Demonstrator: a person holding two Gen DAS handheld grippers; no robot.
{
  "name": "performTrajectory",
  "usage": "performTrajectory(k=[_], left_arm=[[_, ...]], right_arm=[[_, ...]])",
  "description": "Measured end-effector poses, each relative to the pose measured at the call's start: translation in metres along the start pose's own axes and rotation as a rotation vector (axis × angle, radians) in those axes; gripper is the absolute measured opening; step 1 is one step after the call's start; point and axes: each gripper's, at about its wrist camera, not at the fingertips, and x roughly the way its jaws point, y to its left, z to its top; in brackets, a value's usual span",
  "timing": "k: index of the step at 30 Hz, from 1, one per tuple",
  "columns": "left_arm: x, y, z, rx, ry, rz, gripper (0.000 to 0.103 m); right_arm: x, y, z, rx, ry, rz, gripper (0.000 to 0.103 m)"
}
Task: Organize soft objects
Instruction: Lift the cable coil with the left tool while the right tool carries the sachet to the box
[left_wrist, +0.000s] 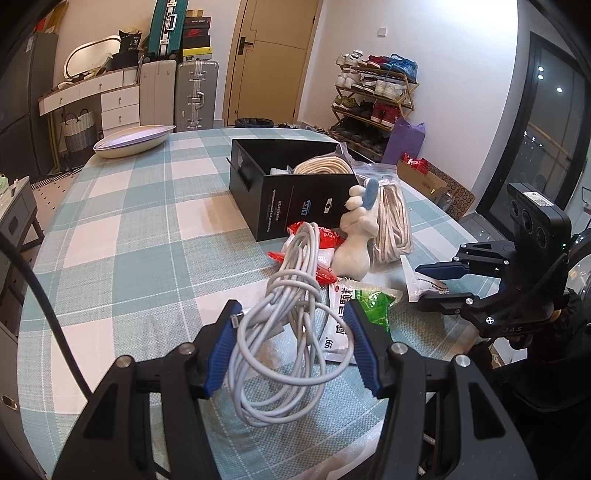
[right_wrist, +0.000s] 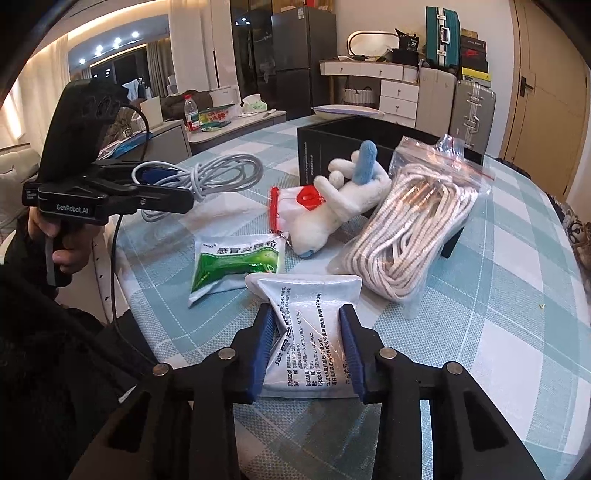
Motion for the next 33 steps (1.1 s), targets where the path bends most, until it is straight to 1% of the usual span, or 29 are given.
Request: performTrajectory(k=[6,12,19,28,33], left_arm=[[-0.005,-0.005,0.006,0.004,-0.034,-0.004,0.056],[-0.011,-0.011,0.016,0.008,-0.075,0.005,0.056],[-0.015,-0.011,0.034,-0.005,-0.124,0.035,0.056],[-0.013,-0.009,0.057,-0.019,-0.163,0.068,0.056],[-0.014,-0.013,0.073,-0.006,-0.195,0.082,0.057]], right_arm=[[-0.016,0.003,0.008,0.011,-0.072,0.015,0.036],[-0.031,-0.003,0.015,0.045,-0.145,0.005,0.036],[-0.048,-0.007,0.026,0.074,-0.226,-0.031,0.036],[-0.064,-0.025,0.042,0.132,-0.307,-0.1,0.036],[-0.075,-0.032,0.055,0.161,-0.359,-0.125,0.036]])
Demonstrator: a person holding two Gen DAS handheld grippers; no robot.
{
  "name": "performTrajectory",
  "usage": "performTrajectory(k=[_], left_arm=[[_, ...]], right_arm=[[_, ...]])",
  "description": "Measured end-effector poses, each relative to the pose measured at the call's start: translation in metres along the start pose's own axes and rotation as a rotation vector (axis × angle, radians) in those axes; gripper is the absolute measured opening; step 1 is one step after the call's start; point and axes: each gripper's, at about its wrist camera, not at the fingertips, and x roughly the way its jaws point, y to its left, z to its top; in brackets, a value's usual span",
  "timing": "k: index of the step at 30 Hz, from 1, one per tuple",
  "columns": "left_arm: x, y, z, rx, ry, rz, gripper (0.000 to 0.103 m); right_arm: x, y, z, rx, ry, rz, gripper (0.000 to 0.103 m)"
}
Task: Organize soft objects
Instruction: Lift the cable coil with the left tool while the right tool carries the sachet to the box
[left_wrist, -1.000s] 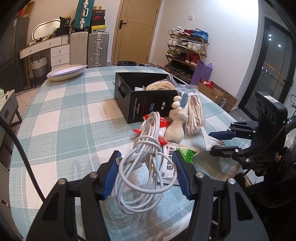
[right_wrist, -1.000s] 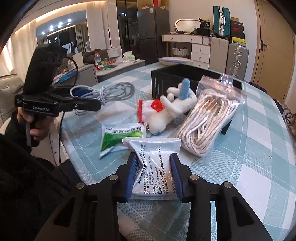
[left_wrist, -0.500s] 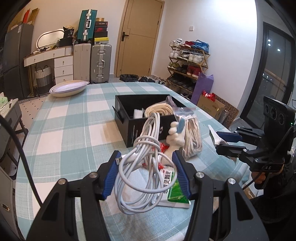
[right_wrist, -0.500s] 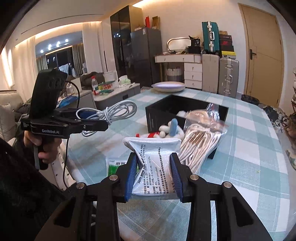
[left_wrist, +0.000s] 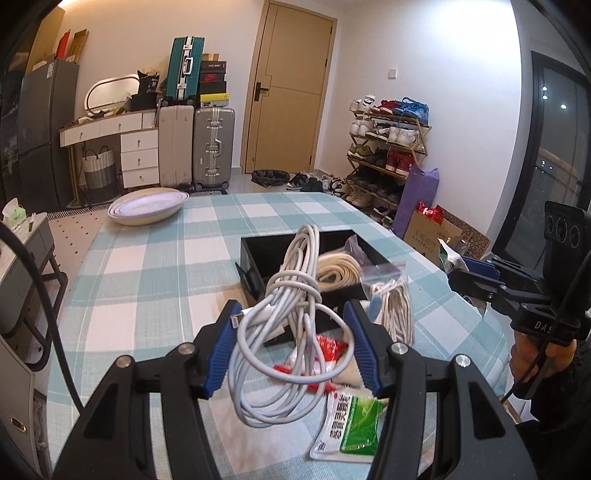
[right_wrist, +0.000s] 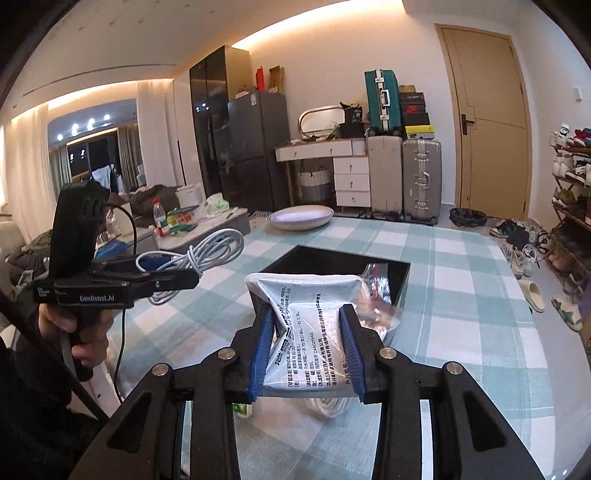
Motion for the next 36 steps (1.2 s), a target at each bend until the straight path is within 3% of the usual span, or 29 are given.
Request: performTrajectory(k=[5,12,36], left_arm=[[0.008,-0.005,0.016,0.01,-0.029,0.008,0.057],[0.024,-0.005,0.031,0.003,-0.047,0.022,0.057],[0.101,-0.001,0.052,-0.014,0.003,0.058,0.057]], right_arm=[[-0.005,-0.005,0.014,0.024,-0.064,-0.044,0.036],[0.005,-0.011,0.032,0.027,-0.077,-0.067,0.036],[0.071,-0.04,0.058,0.036,0.022,-0.048,0.036]])
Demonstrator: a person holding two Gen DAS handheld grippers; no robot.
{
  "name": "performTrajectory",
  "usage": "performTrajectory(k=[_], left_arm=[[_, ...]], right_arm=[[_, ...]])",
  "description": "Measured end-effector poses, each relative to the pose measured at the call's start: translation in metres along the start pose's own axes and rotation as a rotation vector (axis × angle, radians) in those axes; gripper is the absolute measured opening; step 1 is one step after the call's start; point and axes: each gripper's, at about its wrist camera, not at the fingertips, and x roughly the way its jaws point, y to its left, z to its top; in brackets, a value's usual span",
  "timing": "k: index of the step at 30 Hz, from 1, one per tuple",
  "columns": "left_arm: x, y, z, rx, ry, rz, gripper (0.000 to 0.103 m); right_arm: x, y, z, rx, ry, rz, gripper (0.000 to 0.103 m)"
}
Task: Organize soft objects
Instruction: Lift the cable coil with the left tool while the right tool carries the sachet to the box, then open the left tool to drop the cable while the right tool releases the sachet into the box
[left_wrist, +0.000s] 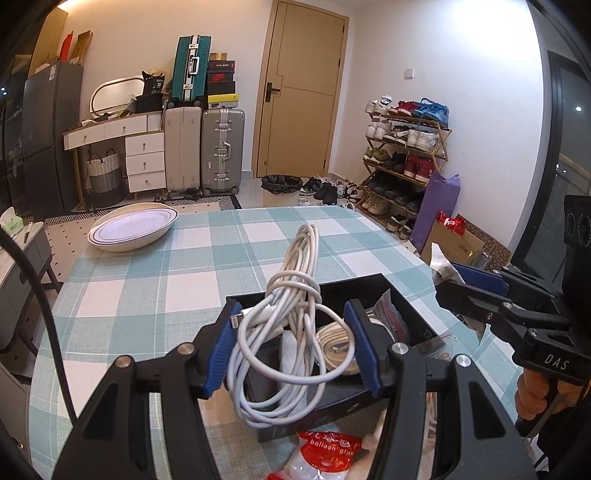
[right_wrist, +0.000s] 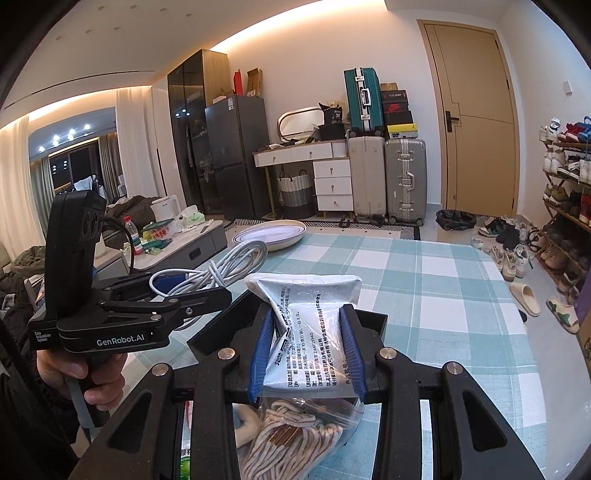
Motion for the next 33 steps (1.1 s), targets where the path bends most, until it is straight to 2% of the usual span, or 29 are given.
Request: performTrajectory(k=[15,25,29,30,33], left_arm=[[0.04,0.003,-0.007,0.017,0.084,-0.004,0.057],[0.051,-0.003,-0.011,0.066,0.099,0.013,0.058],[0.054,-0.003,-0.01,0.064,0.124,0.009,0.061],[0.054,-0.003,-0.01,0.068,0.13,0.004,0.062],[0.052,-0.003,-0.01,0.055,0.15,-0.015,0.065]], right_arm=[[0.059,-0.021,-0.002,-0.025,0.087,-0.006,0.036],[0.084,-0.023,-0.004,-0.058,0.144,-0.034,0.036],[0.091,-0.026,-0.005,-0.066,0.158,-0.049,0.037],[0.091,-0.026,-0.005,-0.071,0.159,-0.053,0.037],[0.084,-0.028,-0.004,-0.061,0.134,-0.046,0.049]])
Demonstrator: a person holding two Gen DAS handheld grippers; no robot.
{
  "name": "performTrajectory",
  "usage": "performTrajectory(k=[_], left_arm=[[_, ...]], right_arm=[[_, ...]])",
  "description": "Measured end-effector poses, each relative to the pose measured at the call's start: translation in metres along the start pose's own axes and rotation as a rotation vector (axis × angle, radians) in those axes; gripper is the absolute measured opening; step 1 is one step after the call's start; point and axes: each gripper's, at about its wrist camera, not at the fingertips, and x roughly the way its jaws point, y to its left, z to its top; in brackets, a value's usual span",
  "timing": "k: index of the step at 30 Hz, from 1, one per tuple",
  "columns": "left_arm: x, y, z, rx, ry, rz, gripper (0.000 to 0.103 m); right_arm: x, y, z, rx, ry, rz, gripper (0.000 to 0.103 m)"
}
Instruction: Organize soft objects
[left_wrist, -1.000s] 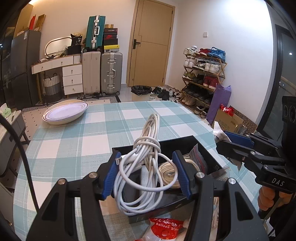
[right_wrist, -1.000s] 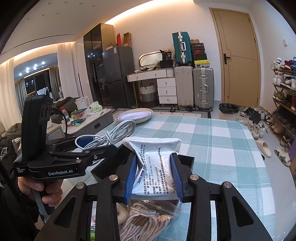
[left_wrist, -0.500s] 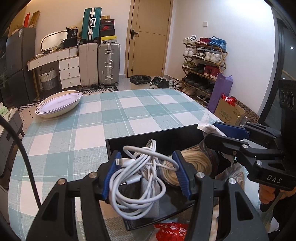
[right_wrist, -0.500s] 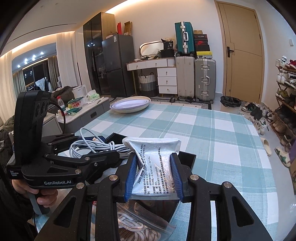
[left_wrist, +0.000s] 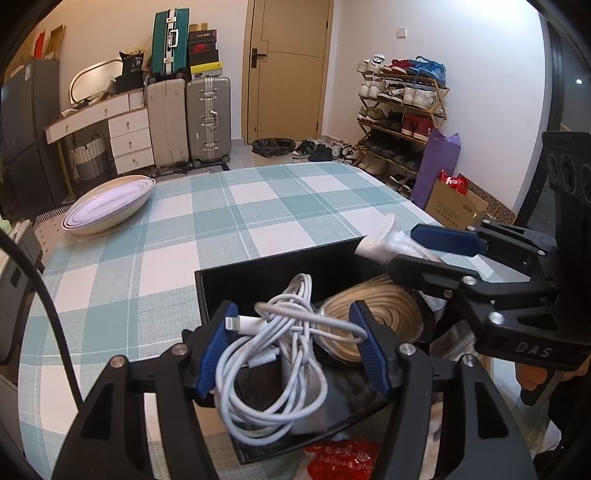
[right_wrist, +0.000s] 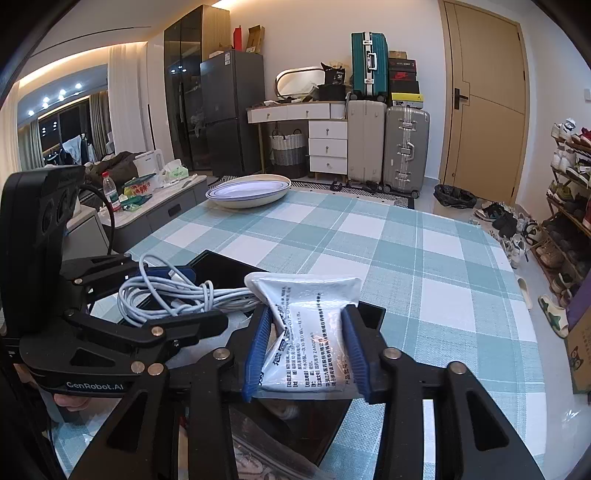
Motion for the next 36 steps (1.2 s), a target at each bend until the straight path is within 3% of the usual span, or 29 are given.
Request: performTrajectory(k=[6,8,12,23,36], left_arm=[[-0.026,0.002,-0.002,-0.02,-0.077,0.003,0.091],[-0.037,0.004,-0.004,-0.028,-0.102,0.015,0.1],[-0.053,0.012,-0.01,-0.064,-0.132,0.03,0.103],[-0.084,0.015,-0.038,-0.062,-0.139,0.069,0.103],[-0.091,0.007,-0.06,-0.032,-0.13,0.099,0.103]], right_arm=[[-0.03,0.0,-0.004,0.011,-0.068,-0.013,0.073],[-0.039,-0.001,-0.006,0.023,-0.075,-0.01,0.086],[-0.058,0.0,-0.012,0.056,-0.095,-0.027,0.102],[-0.08,0.009,-0.034,0.139,-0.066,0.008,0.102],[-0.098,0.026,-0.061,0.122,-0.032,-0.013,0.102]])
